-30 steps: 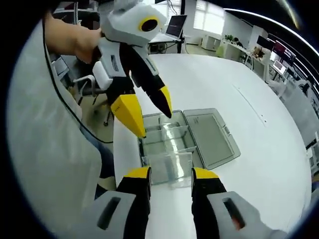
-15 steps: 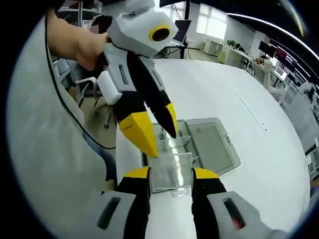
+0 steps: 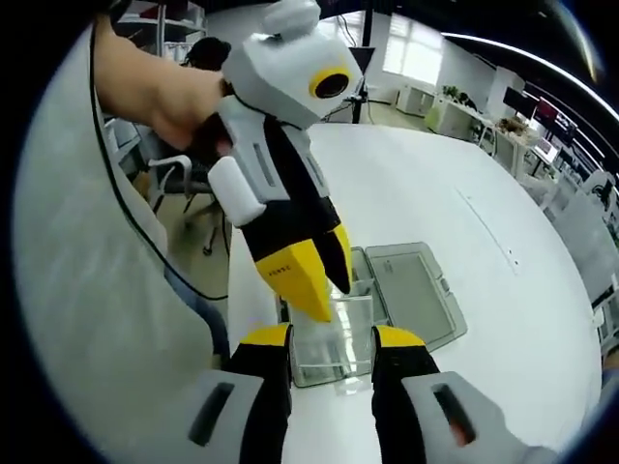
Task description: Insert the divider into the dual guide fixture by aligning both edges with the guide slots and pushing it downward to the bottom, including one-sided entry, uneven engagement, binding, and posture correction.
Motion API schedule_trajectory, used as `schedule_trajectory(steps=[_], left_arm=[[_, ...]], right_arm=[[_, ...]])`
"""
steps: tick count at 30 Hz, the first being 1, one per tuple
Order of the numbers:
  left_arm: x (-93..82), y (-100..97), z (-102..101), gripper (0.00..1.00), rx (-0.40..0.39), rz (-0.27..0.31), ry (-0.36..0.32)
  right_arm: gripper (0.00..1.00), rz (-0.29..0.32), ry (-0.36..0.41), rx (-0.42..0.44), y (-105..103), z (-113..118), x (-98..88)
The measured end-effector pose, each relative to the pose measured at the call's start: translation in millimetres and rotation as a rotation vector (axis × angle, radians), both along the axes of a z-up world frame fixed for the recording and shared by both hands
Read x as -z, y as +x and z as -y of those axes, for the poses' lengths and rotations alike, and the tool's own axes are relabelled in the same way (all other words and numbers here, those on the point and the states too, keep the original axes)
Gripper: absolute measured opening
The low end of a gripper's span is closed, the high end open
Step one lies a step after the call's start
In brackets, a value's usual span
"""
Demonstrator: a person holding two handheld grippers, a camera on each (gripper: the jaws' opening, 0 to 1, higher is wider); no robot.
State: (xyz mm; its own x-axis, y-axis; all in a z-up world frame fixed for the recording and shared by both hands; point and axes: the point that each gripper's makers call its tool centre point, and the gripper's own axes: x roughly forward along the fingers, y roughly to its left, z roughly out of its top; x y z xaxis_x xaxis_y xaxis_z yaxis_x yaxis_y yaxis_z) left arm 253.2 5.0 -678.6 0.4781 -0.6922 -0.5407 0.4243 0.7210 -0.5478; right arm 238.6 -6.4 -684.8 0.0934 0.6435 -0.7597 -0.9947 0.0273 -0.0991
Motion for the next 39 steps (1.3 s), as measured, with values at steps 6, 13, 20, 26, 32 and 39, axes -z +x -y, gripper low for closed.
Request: schedule_trajectory(steps=[6, 13, 20, 26, 32, 39], left_arm=[[3.1, 0.3, -2.3, 0.12, -0.024, -0.028, -0.016], [2.1, -0.3, -0.5, 0.10, -0.035, -0.043, -0.035], [0.2, -4.7, 4.3, 0.02, -0.014, -0.061, -0.051], [0.7, -4.8, 4.3, 0.01, -0.015, -0.080, -0.059], [0.1, -5.4, 4.5, 0.01, -0.011, -0.086, -0.059], [1.3, -9.1, 5.8, 0.01, -0.001, -0.104, -0.064]], right_arm=[[0.27, 0.010, 0.011, -0.011, -2.6, -4.9, -4.1], [0.27, 0.017, 0.012, -0.015, -3.6, -6.3, -4.7], [0.27, 0.022, 0.008, -0.022, -5.6, -6.9, -4.3], [0.27, 0.033, 0.005, -0.030, -6.0, -7.0, -5.0], [0.27, 0.043, -0.001, -0.040, -5.8, -7.5, -5.4], [0.27, 0.053, -0.007, -0.050, -5.8, -7.8, -6.2]])
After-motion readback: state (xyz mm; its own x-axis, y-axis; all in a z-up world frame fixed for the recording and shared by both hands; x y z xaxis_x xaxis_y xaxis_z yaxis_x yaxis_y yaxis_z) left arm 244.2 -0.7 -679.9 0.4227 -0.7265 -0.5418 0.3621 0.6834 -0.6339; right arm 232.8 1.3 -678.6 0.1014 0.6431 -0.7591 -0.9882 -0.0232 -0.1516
